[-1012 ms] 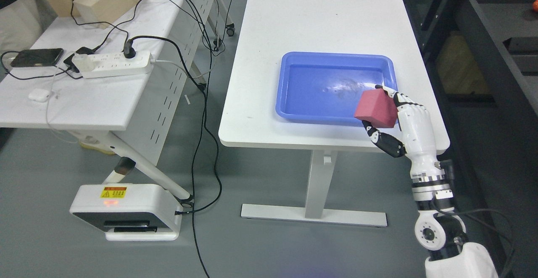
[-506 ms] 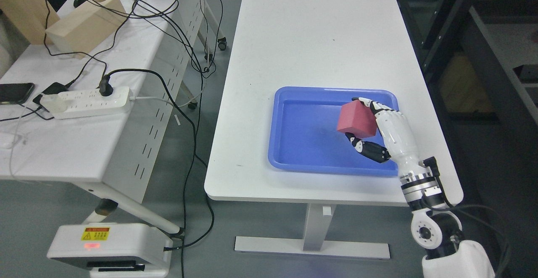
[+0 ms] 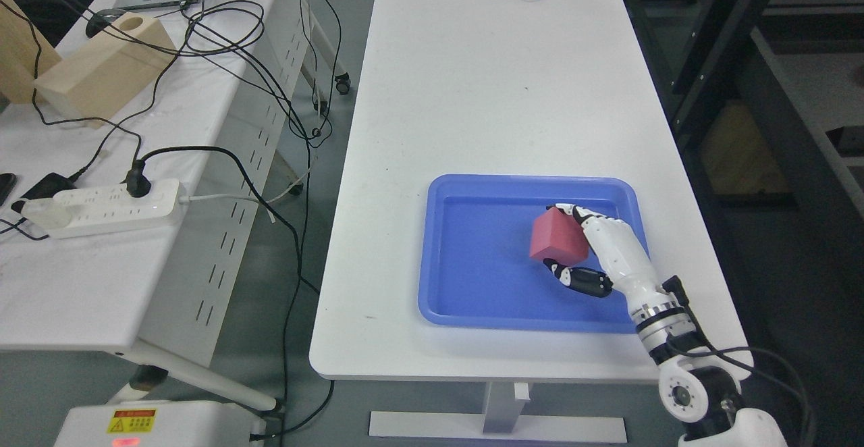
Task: Pick pink block from left shelf to tray
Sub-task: 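Lower the pink block into the blue tray with the right hand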
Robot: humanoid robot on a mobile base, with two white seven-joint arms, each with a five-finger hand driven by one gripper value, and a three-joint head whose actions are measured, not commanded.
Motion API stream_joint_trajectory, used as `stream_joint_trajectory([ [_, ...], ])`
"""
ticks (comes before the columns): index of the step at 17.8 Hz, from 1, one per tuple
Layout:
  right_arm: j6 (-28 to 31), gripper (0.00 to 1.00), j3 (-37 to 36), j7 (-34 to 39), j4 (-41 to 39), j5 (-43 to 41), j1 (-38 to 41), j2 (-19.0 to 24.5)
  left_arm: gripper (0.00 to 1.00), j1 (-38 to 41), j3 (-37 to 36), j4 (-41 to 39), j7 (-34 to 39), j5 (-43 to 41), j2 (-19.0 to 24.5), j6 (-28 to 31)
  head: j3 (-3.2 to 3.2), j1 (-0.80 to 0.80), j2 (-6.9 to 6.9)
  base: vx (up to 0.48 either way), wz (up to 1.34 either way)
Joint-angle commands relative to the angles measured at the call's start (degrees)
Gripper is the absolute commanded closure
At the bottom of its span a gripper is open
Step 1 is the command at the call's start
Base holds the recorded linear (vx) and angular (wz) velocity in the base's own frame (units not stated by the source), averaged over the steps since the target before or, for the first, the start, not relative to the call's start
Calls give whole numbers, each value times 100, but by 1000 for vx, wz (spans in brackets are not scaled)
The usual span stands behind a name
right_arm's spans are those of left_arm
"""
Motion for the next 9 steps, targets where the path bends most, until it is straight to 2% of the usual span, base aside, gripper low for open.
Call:
stream_joint_trajectory([
  [1, 57, 75, -50, 51, -12, -37, 246, -41, 0, -167, 0, -100, 5, 0, 100, -2, 0, 0, 0, 105, -4],
  [6, 189, 40, -130, 15, -12, -694, 264, -24, 0, -167, 0, -100, 5, 0, 100, -2, 0, 0, 0, 78, 0],
  [9, 312, 15, -340, 68, -12, -1187, 299, -32, 0, -167, 0, -100, 5, 0, 100, -2, 0, 0, 0, 49, 0],
])
